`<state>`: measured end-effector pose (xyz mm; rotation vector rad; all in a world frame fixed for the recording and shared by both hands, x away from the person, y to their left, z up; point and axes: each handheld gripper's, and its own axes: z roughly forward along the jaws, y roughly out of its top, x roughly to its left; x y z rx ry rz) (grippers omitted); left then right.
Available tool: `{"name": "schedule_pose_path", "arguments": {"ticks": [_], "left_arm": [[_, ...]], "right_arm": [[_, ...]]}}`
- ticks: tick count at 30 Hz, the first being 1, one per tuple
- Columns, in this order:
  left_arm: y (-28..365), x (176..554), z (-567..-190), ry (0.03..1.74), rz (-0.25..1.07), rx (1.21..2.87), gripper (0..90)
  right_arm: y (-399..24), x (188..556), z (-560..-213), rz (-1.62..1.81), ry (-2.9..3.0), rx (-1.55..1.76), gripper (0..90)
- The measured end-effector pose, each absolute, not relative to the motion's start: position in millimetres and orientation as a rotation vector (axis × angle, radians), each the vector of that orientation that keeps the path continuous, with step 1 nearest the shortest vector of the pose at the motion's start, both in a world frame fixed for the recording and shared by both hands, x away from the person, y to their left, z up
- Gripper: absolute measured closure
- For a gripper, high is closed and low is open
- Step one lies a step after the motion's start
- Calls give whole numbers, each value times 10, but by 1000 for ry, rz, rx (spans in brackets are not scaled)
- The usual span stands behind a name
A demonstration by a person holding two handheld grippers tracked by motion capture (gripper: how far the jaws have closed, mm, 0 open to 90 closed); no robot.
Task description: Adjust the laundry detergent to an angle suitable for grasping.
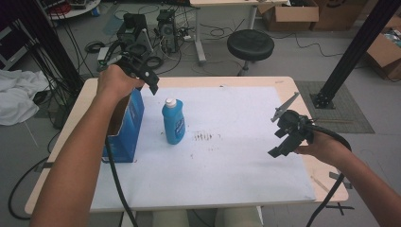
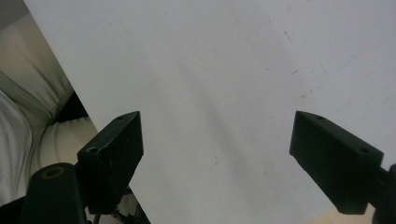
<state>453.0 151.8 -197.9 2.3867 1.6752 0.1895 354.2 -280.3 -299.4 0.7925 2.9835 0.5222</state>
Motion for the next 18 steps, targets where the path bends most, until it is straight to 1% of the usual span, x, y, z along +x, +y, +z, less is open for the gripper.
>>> {"name": "schedule_pose_path", "arguments": {"ticks": [18], "left_arm": [[1571, 4451, -1952, 1682, 199, 2370, 205]], "right_arm": [[-2746, 3548, -2974, 530, 2994, 755, 174]]}}
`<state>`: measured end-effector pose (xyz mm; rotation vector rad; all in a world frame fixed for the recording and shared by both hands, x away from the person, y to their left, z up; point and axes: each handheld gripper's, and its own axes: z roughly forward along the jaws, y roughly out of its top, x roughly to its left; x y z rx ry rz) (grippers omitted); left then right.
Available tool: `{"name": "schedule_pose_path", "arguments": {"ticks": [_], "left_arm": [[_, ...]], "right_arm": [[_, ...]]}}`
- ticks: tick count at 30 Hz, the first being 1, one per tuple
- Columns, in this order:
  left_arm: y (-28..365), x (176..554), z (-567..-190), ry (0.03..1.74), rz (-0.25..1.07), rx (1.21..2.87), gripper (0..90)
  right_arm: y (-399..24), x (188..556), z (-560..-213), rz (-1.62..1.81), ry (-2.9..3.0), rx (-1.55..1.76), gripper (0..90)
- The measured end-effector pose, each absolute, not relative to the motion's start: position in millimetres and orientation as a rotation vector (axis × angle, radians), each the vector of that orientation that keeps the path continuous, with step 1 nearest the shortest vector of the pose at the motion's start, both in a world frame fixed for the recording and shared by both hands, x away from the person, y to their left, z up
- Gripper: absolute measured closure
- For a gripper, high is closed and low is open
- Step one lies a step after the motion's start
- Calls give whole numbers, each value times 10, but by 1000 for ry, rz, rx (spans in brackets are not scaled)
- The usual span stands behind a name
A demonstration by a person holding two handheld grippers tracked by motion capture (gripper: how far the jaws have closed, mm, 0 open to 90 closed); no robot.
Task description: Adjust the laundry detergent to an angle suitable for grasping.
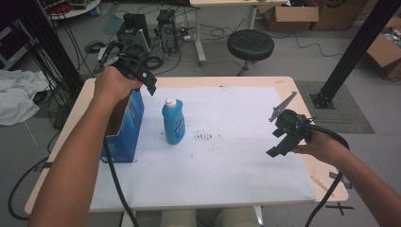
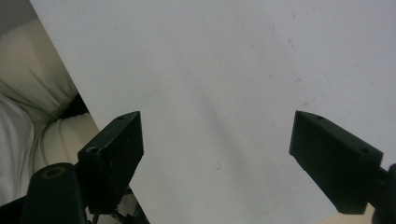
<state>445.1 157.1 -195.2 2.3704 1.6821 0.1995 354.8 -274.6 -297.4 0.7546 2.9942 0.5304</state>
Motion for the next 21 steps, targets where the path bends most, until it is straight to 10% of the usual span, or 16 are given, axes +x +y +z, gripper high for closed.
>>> {"name": "schedule_pose_path", "arguments": {"ticks": [21], "left_arm": [[1538, 4359, -1918, 1680, 224, 2366, 205]], "right_arm": [[-2725, 3538, -2956, 531, 2995, 740, 175]]}}
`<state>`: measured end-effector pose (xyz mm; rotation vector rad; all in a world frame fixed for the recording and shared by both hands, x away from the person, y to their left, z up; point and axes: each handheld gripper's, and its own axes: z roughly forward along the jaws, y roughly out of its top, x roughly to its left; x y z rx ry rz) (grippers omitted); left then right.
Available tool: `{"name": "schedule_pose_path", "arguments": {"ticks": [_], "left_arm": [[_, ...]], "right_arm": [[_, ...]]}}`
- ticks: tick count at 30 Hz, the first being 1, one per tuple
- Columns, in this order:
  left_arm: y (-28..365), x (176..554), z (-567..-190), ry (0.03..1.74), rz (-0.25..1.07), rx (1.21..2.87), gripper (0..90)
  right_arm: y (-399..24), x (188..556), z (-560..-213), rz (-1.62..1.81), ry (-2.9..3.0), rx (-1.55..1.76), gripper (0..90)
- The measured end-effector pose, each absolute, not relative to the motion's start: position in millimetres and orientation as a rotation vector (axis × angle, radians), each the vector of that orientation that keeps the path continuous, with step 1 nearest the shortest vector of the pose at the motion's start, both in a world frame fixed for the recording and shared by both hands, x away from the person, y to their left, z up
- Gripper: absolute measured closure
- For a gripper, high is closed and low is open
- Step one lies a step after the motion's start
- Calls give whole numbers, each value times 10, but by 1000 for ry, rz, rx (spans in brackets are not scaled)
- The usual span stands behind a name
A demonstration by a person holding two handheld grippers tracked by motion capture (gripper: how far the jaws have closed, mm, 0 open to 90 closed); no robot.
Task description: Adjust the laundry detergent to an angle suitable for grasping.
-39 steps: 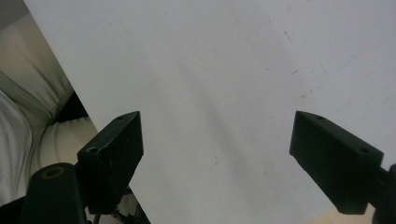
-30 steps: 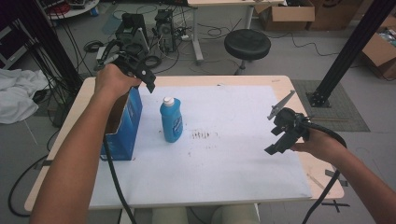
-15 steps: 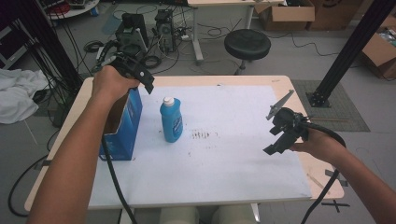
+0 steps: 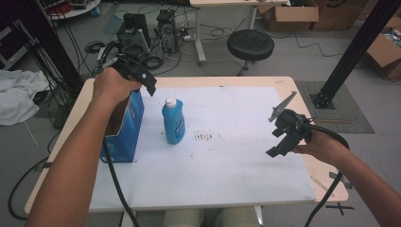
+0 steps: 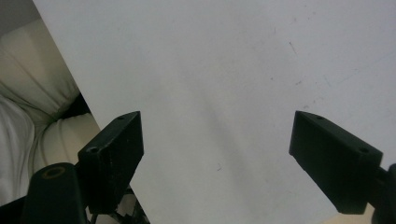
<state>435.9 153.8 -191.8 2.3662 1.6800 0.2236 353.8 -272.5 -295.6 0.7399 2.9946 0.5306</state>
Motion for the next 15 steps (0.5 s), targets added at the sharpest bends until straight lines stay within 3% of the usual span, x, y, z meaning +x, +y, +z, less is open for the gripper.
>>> {"name": "schedule_pose_path", "arguments": {"ticks": [15], "left_arm": [[1417, 4294, -1862, 1647, 226, 2392, 204]], "right_arm": [[-2677, 3531, -2958, 525, 2999, 722, 175]]}}
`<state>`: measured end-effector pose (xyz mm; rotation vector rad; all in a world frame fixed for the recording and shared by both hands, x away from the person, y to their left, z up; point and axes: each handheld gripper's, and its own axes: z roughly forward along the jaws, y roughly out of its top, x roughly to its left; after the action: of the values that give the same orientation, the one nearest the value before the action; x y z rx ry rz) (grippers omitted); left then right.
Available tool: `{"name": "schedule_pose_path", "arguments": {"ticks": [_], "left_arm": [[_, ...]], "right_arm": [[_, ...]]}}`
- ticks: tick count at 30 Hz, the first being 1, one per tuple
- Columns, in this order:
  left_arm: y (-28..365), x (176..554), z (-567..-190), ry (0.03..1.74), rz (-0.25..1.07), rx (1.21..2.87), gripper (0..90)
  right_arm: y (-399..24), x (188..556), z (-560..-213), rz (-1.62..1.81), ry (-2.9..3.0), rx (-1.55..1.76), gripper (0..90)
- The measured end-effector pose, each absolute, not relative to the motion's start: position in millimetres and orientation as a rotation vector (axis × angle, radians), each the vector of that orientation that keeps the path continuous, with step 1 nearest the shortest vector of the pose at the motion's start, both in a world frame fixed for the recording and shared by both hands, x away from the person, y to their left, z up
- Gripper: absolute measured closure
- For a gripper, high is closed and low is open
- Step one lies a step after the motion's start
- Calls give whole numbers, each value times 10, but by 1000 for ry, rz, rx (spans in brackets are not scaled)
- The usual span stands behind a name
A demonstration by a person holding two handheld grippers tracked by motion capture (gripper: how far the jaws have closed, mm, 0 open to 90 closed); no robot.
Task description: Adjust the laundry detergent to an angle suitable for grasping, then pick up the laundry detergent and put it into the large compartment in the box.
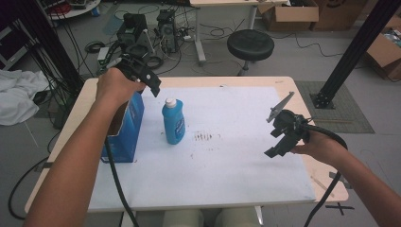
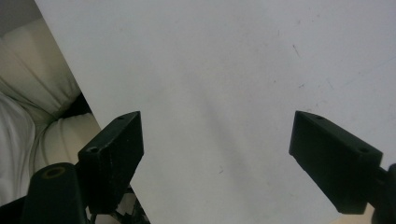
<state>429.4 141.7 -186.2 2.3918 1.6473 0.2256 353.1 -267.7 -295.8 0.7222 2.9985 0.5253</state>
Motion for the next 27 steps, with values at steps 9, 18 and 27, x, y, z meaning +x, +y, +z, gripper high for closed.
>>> {"name": "schedule_pose_path", "arguments": {"ticks": [9, 18, 27], "left_arm": [[1366, 4269, -1860, 1631, 226, 2396, 204], [1290, 4201, -1863, 1628, 233, 2395, 204], [1161, 4126, -1863, 1634, 237, 2400, 204]], "right_arm": [[-2698, 3532, -2964, 527, 2998, 728, 175], [-2671, 3495, -2942, 534, 2996, 710, 176], [-2675, 3443, -2921, 550, 2989, 687, 175]]}}
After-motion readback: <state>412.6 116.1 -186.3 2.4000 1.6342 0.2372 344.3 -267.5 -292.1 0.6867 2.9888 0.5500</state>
